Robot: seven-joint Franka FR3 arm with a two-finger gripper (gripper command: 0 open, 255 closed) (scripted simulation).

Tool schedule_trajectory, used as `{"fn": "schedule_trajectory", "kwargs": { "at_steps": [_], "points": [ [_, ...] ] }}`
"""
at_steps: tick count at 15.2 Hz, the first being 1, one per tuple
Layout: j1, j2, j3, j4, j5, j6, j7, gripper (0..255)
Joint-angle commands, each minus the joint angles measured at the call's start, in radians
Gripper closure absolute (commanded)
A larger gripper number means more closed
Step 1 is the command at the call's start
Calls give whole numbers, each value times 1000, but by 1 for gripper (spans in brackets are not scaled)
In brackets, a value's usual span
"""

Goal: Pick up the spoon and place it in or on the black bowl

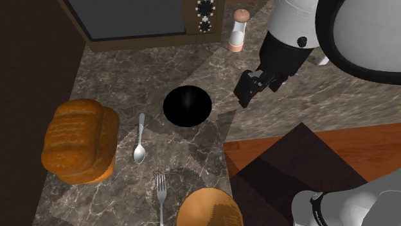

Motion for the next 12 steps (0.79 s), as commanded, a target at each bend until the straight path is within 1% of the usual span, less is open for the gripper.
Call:
{"fn": "schedule_trajectory", "kwargs": {
  "at_steps": [1,7,12],
  "points": [
    [11,55,36,6,30,50,56,0],
    [29,244,126,47,88,199,199,0],
    [39,425,190,120,105,311,318,0]
  ]
}}
